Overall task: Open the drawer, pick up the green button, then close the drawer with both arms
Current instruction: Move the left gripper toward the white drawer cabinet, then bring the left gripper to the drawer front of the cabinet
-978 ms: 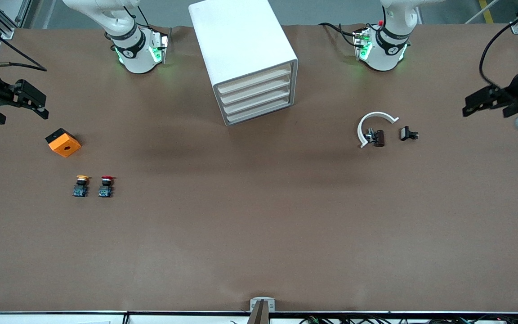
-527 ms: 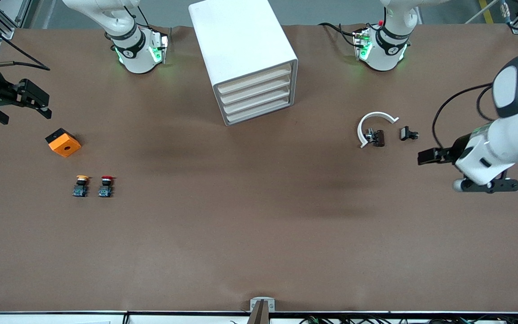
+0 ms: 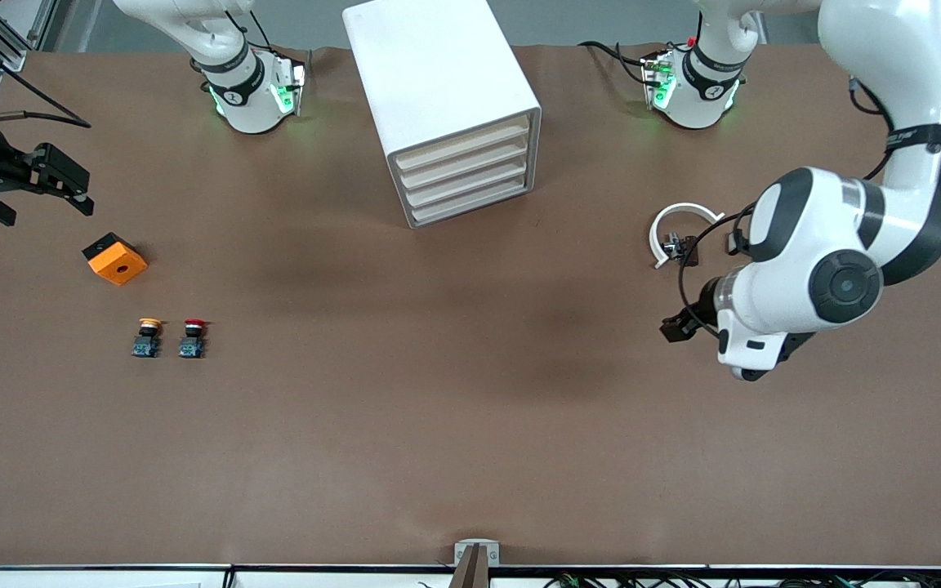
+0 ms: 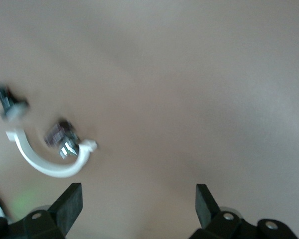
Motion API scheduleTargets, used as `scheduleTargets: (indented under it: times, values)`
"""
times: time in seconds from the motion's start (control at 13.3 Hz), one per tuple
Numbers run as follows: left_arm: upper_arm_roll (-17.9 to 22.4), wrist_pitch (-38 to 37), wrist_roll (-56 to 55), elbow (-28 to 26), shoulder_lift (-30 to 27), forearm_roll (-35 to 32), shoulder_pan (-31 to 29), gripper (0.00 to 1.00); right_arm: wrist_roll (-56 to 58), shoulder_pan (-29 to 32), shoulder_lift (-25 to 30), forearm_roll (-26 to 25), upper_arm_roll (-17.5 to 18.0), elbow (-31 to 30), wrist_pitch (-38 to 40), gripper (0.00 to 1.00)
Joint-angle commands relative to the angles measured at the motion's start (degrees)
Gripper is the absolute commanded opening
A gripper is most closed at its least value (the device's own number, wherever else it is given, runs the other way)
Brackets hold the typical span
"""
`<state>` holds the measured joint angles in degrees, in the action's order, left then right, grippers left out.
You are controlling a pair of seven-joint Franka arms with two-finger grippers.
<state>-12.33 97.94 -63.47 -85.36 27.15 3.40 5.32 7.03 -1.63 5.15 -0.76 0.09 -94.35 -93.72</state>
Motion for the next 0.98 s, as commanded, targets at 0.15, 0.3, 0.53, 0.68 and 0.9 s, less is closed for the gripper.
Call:
scheduleTargets:
  times: [0.15, 0.3, 0.53, 0.68, 0.9]
  values:
    - [-0.07, -0.38, -23.68, 2.39, 3.26, 8.36, 1.18, 1.00, 0.35, -0.65, 0.30, -0.04, -0.18, 0.31, 0.29, 1.00]
    - [-0.15, -0.47, -27.30, 2.39, 4.22, 11.44, 1.18, 1.00, 0.35, -0.56, 0.30, -0.04, -0.18, 0.31, 0.21, 1.00]
    - [-0.15, -1.69, -31.17, 2.30, 5.37, 16.38, 1.27, 1.00, 0.35, -0.65, 0.21, -0.04, -0.18, 0.48, 0.21, 1.00]
    - [-0.15, -2.31, -36.00, 2.39, 5.28, 18.04, 1.71, 1.00, 0.35, -0.65, 0.21, -0.04, -0.18, 0.48, 0.29, 1.00]
    - [-0.15, -3.63, -37.07, 2.21, 6.07, 20.68, 2.15, 1.00, 0.35, -0.65, 0.13, -0.04, -0.18, 0.48, 0.21, 1.00]
